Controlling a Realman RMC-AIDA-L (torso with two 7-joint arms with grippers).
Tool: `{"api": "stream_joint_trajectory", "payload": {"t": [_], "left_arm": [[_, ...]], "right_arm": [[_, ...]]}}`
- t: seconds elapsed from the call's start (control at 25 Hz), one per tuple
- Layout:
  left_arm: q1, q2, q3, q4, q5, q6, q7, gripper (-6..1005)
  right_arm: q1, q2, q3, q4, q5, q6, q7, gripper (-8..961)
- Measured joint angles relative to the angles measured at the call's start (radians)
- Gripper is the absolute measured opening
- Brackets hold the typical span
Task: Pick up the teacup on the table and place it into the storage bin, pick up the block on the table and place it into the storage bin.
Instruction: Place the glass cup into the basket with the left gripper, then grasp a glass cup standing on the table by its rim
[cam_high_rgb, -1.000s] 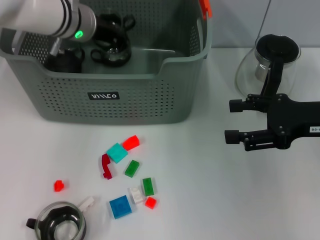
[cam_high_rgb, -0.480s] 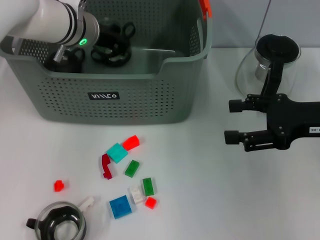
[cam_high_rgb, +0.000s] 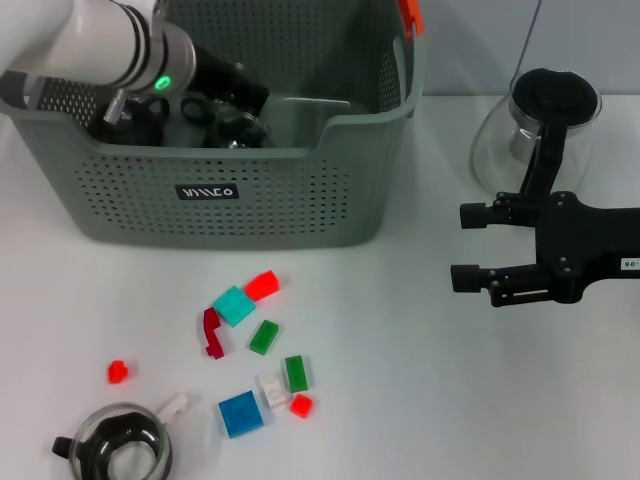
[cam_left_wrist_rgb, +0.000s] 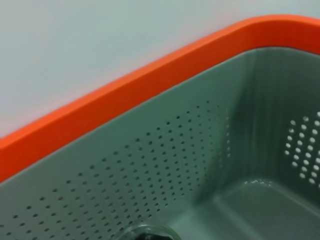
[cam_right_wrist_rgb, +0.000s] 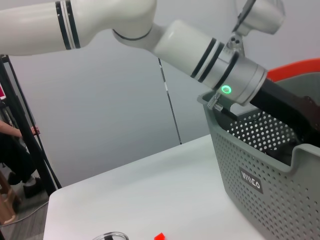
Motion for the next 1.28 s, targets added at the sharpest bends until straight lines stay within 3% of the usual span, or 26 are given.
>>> {"api": "stream_joint_trajectory", "payload": {"t": [0.12, 0.2, 0.24, 0.4, 0.52, 0.68, 0.88, 0.96, 1.28], "left_arm": [[0.043, -0.005, -0.006, 0.131, -0.015, 0.078, -0.031, 577], [0.082, -0.016, -0.006, 0.253, -0.045, 0.156, -0.046, 598], [0.120, -0.024, -0.006, 0.374, -0.098, 0.239, -0.048, 608], [0.215, -0.031, -0.006, 0.631, -0.290, 0.442, -0.033, 649], [0.297, -0.028, -0.014, 0.781, -0.474, 0.643, 0.012, 680], [0.396, -0.045, -0.067, 0.925, -0.657, 0.915, 0.129, 691], [0.441, -0.046, -0.066, 0.956, -0.688, 1.102, 0.219, 694], [0.476, -0.046, -0.037, 0.960, -0.626, 1.175, 0.242, 695], [0.498, -0.048, -0.005, 0.957, -0.468, 1.185, 0.208, 699]], "right_arm": [[-0.002, 0.000, 0.000, 0.000, 0.000, 0.000, -0.001, 916], [-0.001, 0.000, 0.001, 0.001, 0.000, 0.004, -0.001, 916], [-0.001, 0.000, 0.000, 0.001, 0.000, 0.006, -0.001, 916], [0.007, 0.000, -0.002, 0.008, 0.000, 0.010, -0.002, 917], [0.009, 0.002, -0.001, 0.019, 0.000, 0.015, -0.005, 917], [0.014, 0.008, 0.006, 0.044, 0.000, 0.031, -0.012, 917], [0.024, 0.019, 0.005, 0.066, 0.000, 0.071, -0.017, 917], [0.030, 0.022, 0.002, 0.075, 0.000, 0.079, -0.018, 916], [0.056, 0.031, -0.006, 0.108, 0.000, 0.108, -0.032, 916]]}}
